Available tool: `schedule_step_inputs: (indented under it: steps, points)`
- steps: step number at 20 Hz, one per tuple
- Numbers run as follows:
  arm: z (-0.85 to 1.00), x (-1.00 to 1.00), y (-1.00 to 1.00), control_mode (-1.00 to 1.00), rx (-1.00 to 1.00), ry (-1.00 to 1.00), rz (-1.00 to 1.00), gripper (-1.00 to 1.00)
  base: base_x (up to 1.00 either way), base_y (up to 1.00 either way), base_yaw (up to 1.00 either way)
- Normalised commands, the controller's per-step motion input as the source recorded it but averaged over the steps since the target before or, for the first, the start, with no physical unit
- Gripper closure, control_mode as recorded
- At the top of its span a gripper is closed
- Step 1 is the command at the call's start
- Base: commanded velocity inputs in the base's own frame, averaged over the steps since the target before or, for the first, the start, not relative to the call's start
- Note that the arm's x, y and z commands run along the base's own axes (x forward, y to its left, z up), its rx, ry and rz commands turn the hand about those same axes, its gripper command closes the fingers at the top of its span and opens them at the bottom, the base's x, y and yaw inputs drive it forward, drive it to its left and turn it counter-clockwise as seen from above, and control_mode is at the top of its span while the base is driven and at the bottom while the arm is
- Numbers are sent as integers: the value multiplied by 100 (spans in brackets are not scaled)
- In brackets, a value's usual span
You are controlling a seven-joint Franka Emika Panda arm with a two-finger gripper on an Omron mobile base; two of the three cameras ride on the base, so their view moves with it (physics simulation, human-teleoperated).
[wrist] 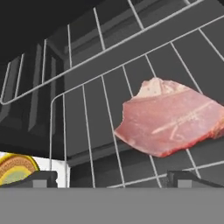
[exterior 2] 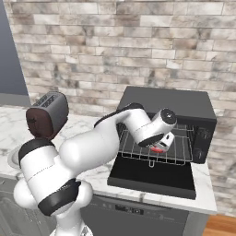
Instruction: Open the toaster oven door. Place the bread on the top rack in the toaster oven and place the steak on the bottom rack.
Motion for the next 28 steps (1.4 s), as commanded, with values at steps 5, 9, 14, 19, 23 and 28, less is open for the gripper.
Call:
schedule_step_inputs:
  steps: [5, 9, 14, 19, 23, 28]
  points:
    - [0, 23, -7, -100, 13, 0, -8, -100, 0, 0, 0]
    - [0, 24, -11, -100, 3, -1, -8, -100, 0, 0, 0]
    - [-1, 15, -13, -100, 0, -13, -2, -100, 0, 0, 0]
    - [-6, 9, -4, -100, 0, -26, -3, -100, 0, 0, 0]
    - [-7, 13, 0, -100, 0, -32, -5, -100, 0, 0, 0]
    - [0, 23, -7, -100, 5, -3, -5, -100, 0, 0, 0]
